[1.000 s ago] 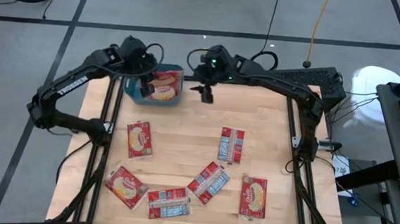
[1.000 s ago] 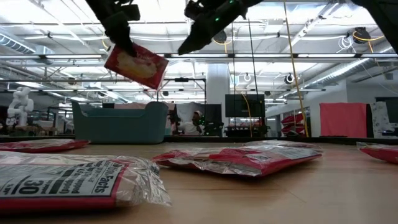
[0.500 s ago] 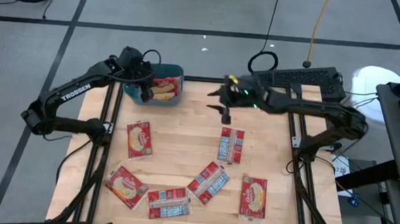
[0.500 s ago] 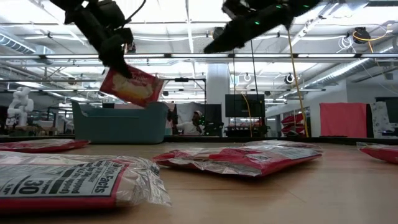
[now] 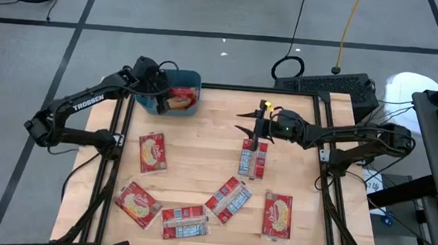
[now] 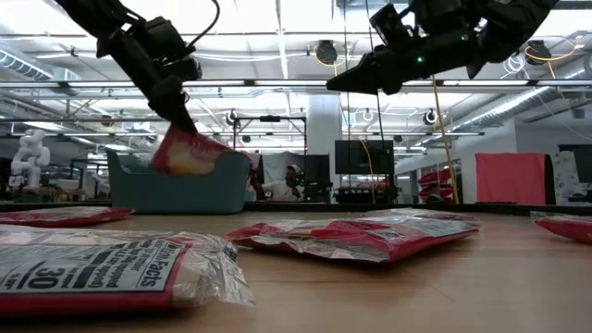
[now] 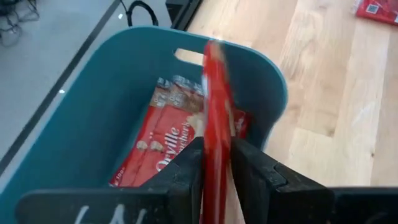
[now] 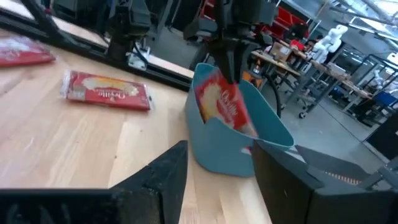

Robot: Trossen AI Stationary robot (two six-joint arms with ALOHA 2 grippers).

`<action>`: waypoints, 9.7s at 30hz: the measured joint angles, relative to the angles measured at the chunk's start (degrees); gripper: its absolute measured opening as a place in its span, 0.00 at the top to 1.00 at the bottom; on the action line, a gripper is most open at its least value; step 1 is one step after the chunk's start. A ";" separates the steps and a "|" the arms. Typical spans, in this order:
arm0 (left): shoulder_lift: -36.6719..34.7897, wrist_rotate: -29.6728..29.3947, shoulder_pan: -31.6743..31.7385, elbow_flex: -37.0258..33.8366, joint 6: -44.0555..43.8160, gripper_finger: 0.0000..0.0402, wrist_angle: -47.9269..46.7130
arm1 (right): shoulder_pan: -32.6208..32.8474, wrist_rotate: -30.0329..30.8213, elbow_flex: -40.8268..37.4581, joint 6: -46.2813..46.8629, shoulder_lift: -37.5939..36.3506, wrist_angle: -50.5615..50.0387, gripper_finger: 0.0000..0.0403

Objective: Sort popcorn bags into baskets
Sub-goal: Put the red popcorn bag into the blue bin

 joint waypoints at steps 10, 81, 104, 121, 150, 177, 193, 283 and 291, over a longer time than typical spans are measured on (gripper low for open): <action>4.36 -6.45 0.01 -0.35 0.65 0.79 3.85 | 1.29 2.76 -0.02 1.56 0.10 -0.09 0.58; 5.71 -9.21 -25.48 -6.19 -21.44 0.97 19.95 | 3.34 2.70 -0.02 28.61 0.17 -10.03 0.58; 5.70 -35.67 -69.28 -9.60 -31.43 0.96 32.45 | 37.38 37.16 -0.04 48.67 6.93 -20.96 0.58; 15.34 -40.37 -79.18 -9.64 -37.49 0.95 31.97 | 43.31 37.30 -0.02 48.84 14.05 -21.09 0.58; 18.67 -45.70 -80.00 -9.58 -34.83 0.95 37.70 | 44.57 46.06 0.10 56.44 26.17 -27.31 0.58; 18.68 -45.64 -78.16 -9.58 -35.79 0.95 40.58 | 41.38 47.95 -0.17 46.76 27.93 -12.28 0.99; 28.24 -47.00 -76.46 -9.56 -24.38 0.67 56.63 | 38.63 45.80 -0.09 33.89 27.84 15.16 1.00; 31.94 -56.55 -73.05 -9.58 -20.83 0.27 62.26 | 38.67 38.09 0.00 33.30 27.69 30.37 1.00; 31.94 -39.09 -67.00 -9.58 -13.43 0.36 64.66 | 38.57 34.16 0.00 28.37 27.69 31.20 1.00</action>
